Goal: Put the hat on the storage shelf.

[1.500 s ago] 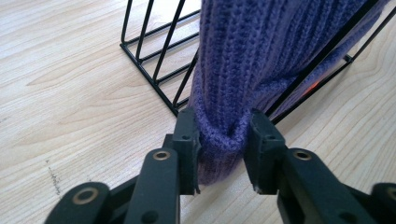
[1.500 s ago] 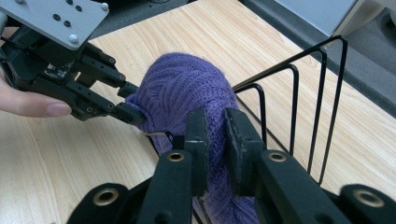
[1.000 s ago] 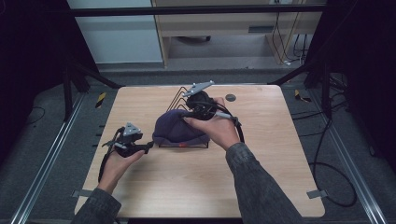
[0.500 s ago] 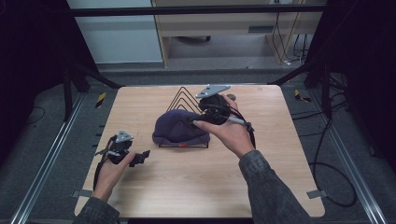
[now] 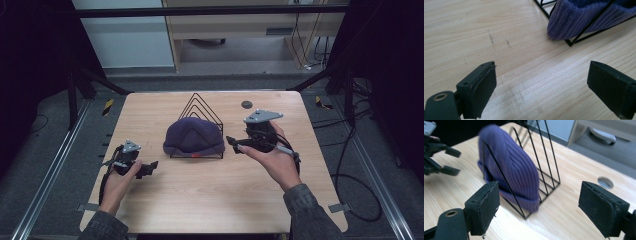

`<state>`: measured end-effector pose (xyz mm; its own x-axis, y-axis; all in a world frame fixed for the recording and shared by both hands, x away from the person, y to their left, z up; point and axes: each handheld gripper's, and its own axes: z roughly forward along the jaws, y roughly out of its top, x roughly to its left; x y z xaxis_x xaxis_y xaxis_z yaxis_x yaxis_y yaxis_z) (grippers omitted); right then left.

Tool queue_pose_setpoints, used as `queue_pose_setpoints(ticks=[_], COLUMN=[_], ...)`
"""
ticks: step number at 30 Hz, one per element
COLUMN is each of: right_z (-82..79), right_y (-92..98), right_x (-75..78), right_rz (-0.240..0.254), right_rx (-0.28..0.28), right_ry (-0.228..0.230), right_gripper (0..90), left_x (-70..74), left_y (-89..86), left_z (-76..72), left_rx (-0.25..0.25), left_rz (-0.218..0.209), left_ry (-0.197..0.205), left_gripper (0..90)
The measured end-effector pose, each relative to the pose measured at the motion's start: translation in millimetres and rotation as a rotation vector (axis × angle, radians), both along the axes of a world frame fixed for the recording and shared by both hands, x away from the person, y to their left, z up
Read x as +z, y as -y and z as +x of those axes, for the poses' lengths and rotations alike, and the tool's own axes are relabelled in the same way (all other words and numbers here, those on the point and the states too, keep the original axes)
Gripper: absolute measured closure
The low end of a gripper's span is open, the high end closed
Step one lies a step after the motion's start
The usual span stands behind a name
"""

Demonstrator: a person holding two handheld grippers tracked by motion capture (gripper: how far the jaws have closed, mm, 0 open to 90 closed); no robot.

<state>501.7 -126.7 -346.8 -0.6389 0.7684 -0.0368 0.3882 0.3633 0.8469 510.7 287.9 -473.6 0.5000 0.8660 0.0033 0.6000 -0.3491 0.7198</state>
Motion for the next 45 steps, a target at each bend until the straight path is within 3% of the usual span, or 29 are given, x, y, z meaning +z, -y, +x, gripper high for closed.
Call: queue_pose_setpoints(ticks=[11, 22, 34, 39, 45], right_z=[-5.9, -18.8, -13.2, -8.4, -3.6], right_y=[50.1, 84.6, 104.5, 110.0, 109.5], right_x=[-50.1, -105.4, -134.9, -141.4, -145.7], right_rz=[-0.031, 0.012, 0.026, 0.06, 0.058], right_rx=[-0.103, -0.156, -0.211, -0.244, -0.256], right_ry=[-0.06, -0.163, -0.204, -0.246, -0.254], right_gripper=[14.2, 9.9, 8.5, 8.8, 9.2], left_x=[-3.6, -5.6, -9.0, -11.8, -16.0], left_y=[-1.0, -0.6, 0.2, 0.6, 0.8], left_z=[1.0, 1.3, 2.1, 4.3, 3.5], left_rx=[-0.003, -0.003, -0.001, 0.002, 0.001], left_rz=[0.027, 0.038, 0.058, 0.068, 0.093], left_ry=[-0.026, -0.035, -0.052, -0.068, -0.097], left_gripper=[8.1, 7.4, 7.4, 7.2, 6.6])
